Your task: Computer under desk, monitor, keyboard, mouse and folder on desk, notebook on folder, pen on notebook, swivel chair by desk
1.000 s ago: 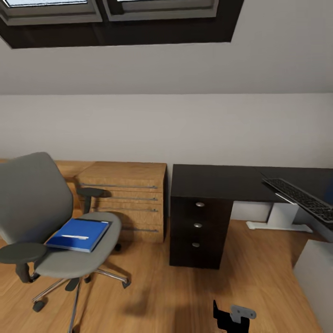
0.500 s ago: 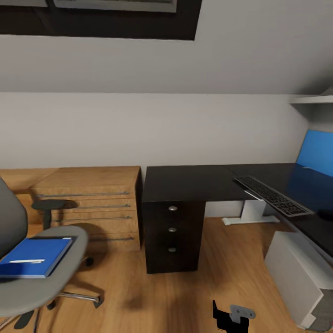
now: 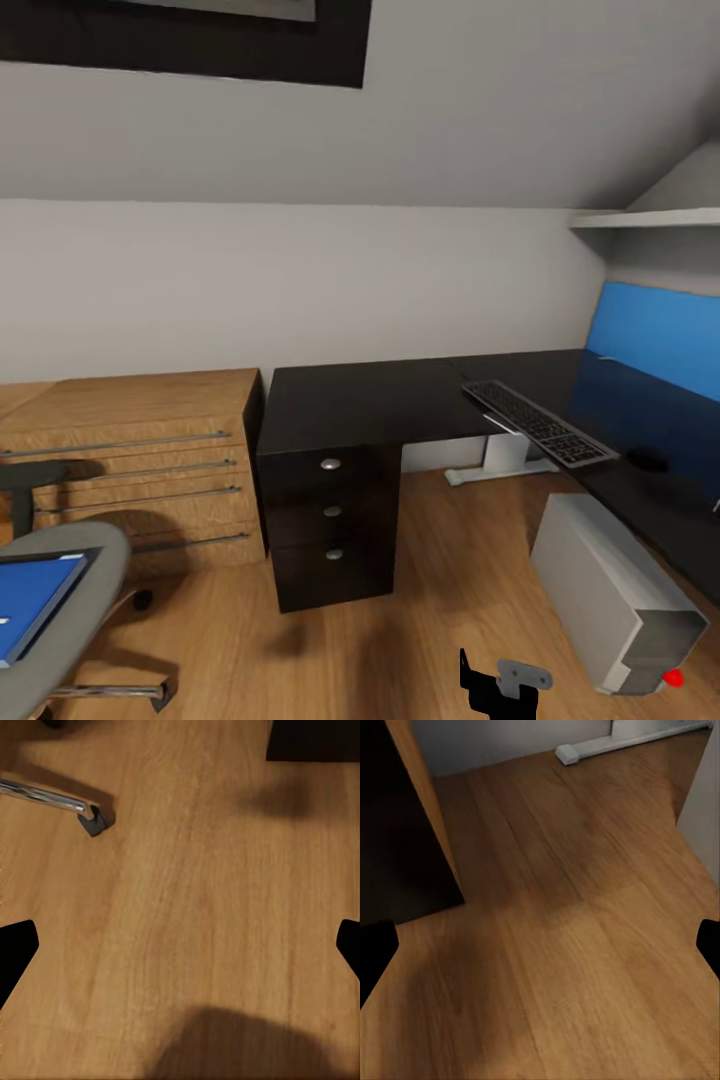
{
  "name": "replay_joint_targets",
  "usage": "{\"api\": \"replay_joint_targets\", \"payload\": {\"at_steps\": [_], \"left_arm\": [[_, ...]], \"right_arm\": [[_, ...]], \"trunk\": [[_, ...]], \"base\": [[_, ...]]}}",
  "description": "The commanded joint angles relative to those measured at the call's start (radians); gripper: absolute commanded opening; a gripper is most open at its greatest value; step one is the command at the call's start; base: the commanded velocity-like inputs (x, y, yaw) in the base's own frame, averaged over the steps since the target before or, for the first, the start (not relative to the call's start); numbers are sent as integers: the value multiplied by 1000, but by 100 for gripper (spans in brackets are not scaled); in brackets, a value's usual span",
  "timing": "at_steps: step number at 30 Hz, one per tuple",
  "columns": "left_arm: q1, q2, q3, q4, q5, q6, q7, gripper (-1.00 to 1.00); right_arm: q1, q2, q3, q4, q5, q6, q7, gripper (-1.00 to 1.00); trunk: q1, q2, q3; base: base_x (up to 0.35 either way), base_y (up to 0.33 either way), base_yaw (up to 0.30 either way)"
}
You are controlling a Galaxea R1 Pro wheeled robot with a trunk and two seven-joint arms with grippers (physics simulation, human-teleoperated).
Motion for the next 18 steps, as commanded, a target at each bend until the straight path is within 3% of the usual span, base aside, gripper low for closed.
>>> {"api": "replay_joint_targets", "payload": {"at_steps": [1, 18], "left_arm": [[-1, 1, -8, 1, 10, -3, 6, 100], [-1, -3, -8, 7, 10, 3, 6, 100]], "right_arm": [[-1, 0, -1, 2, -2, -4, -1, 100], [9, 1, 1, 2, 2, 6, 1, 100]], "trunk": [[-4, 7, 2], [-69, 126, 55]], "base": [[2, -1, -17], [0, 0, -2]]}}
